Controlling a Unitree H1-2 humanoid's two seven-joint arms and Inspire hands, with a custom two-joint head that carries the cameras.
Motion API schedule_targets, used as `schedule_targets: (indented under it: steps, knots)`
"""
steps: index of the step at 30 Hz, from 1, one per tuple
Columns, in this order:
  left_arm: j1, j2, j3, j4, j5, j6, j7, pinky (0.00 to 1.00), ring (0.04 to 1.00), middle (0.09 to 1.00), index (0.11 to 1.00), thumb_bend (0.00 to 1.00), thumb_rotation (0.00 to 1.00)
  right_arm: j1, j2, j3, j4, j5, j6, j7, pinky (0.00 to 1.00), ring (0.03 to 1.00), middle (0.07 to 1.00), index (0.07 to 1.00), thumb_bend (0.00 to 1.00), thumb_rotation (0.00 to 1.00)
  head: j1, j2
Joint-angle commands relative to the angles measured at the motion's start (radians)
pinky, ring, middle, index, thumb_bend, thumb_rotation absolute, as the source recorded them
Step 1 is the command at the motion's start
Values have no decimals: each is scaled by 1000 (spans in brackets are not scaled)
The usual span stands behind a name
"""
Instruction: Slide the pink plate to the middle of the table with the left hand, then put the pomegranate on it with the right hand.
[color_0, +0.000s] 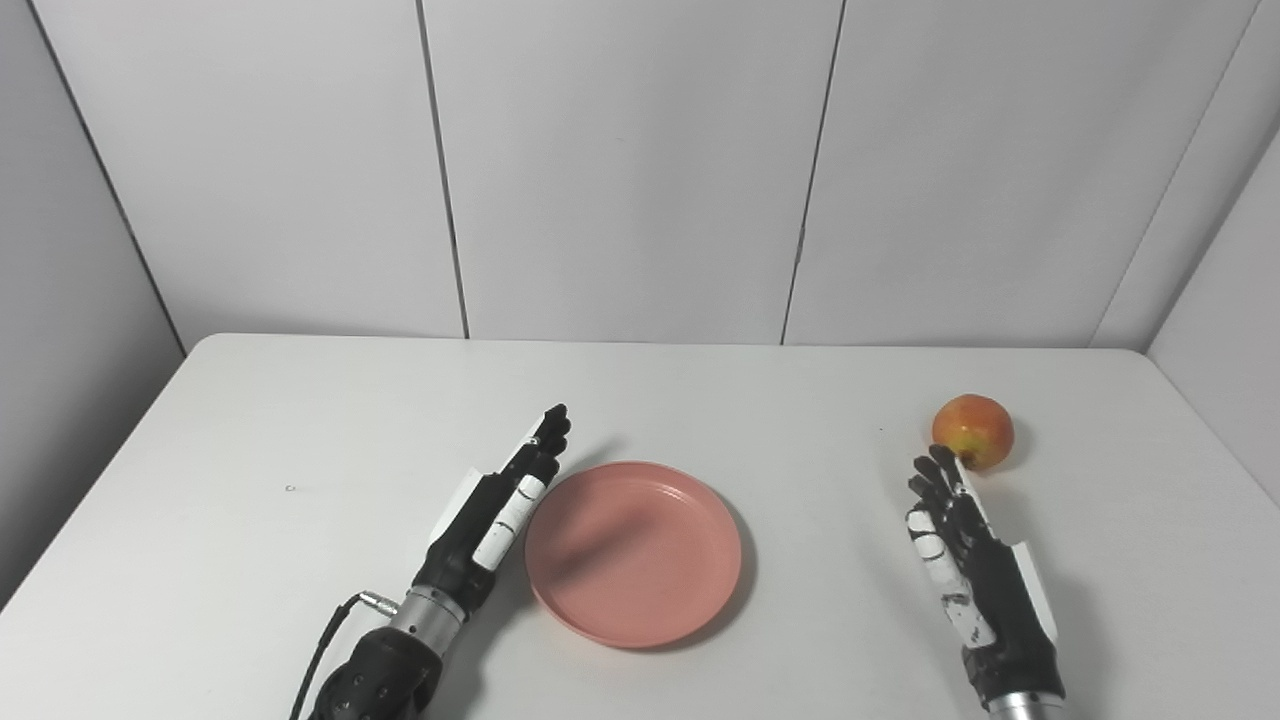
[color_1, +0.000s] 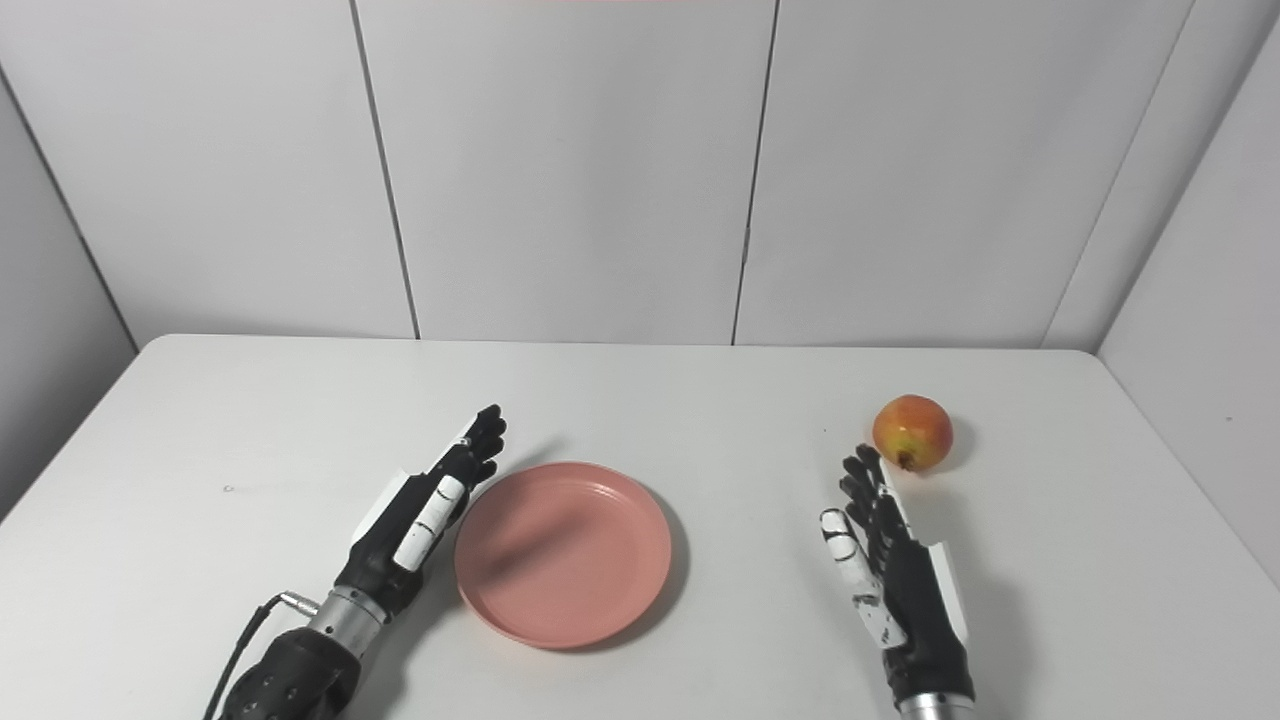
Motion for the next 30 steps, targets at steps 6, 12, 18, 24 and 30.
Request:
schedule_targets:
  steps: [6,12,18,24,30]
  knots:
    - [-5,2,5,33,-21,-53,-1,979,987,1000,1000,690,1000,-58,-52,-28,-78,-229,-35,-98,856,877,911,942,547,778,-41,-18]
    - [-4,13,13,45,-43,-65,-14,985,994,1000,1000,681,1000,-86,-78,-54,-106,-292,-4,-106,889,897,914,943,574,690,-100,-32]
    - [-10,19,23,68,-81,-82,-30,982,996,1000,1000,705,1000,-115,-95,-92,-129,-309,53,-105,878,907,908,938,607,613,-134,-38]
    - [-16,33,32,86,-109,-90,-51,990,997,1000,1000,694,1000,-160,-121,-113,-103,-381,66,-141,830,894,910,936,630,590,-172,-44]
    - [-20,39,38,104,-118,-110,-60,984,996,1000,1000,682,1000,-223,-161,-107,-45,-444,81,-154,819,894,915,931,645,525,-190,-45]
